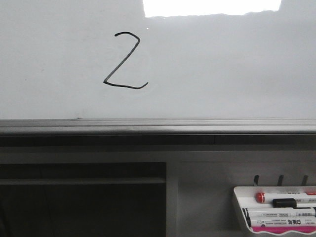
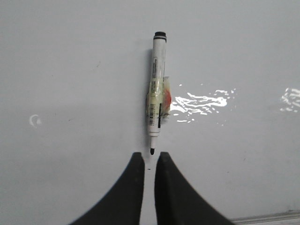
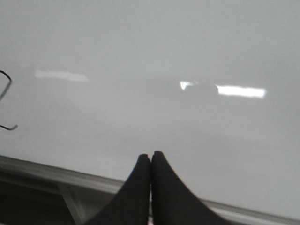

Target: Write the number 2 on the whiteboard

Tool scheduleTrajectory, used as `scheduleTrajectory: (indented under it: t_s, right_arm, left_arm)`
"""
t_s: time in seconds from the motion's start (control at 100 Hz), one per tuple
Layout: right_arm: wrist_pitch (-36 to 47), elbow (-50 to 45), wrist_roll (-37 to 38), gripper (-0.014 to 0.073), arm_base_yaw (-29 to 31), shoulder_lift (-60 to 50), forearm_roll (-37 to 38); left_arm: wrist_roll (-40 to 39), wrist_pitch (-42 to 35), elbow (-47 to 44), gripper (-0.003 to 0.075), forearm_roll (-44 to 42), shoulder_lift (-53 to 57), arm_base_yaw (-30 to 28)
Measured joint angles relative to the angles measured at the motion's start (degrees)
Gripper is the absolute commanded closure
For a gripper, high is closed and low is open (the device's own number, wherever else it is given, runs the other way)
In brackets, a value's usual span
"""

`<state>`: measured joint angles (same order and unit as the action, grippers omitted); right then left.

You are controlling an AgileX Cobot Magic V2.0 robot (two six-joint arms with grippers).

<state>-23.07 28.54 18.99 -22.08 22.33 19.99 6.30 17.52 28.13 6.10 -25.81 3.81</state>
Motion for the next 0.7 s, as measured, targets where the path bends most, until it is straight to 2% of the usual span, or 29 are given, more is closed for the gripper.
scheduleTrajectory:
  t_s: [0.14, 0.53, 0.7]
  right_arm:
    - [5.4, -4.0, 0.0, 0.0666, 0.0, -0.6, 0.1]
    - [6.2, -6.0, 0.1, 0.0666, 0.0, -0.6, 0.1]
    - [6.2, -6.0, 0.1, 0.0666, 0.0, -0.6, 0.1]
  left_arm:
    - [0.0, -1.2, -1.9, 0.074, 2.5, 0.6, 0.0]
    - [0.0, -2.0, -3.2, 0.074, 3.0, 1.2, 0.0]
    - [0.0, -8.1, -8.8, 0.074, 0.1, 7.7, -0.5]
